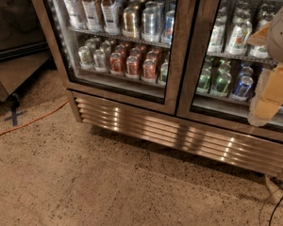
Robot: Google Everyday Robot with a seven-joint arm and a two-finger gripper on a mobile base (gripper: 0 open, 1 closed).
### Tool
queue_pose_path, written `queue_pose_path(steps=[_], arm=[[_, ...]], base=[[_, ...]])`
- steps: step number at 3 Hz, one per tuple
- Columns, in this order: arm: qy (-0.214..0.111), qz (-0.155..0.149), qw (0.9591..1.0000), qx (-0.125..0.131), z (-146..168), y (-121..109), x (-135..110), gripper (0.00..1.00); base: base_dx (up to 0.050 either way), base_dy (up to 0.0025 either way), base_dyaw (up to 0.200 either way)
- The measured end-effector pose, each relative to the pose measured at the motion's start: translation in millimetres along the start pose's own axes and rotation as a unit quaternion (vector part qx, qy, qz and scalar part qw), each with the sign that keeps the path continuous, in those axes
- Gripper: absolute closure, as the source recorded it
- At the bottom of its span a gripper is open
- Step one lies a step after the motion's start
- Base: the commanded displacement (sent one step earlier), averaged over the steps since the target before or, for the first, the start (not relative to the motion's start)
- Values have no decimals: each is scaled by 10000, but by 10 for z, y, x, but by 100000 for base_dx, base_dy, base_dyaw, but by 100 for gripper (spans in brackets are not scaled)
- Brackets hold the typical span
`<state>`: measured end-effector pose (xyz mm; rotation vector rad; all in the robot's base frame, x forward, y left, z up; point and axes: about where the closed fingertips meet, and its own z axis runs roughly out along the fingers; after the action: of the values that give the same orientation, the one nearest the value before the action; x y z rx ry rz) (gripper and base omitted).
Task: Open left fridge door
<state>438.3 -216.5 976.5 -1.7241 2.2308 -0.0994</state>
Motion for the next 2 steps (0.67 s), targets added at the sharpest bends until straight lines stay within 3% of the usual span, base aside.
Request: queue_pose_path(steps=[2], arm=[[0, 0, 10000, 0, 0, 0, 0, 0]], base=[[4926, -1, 15]])
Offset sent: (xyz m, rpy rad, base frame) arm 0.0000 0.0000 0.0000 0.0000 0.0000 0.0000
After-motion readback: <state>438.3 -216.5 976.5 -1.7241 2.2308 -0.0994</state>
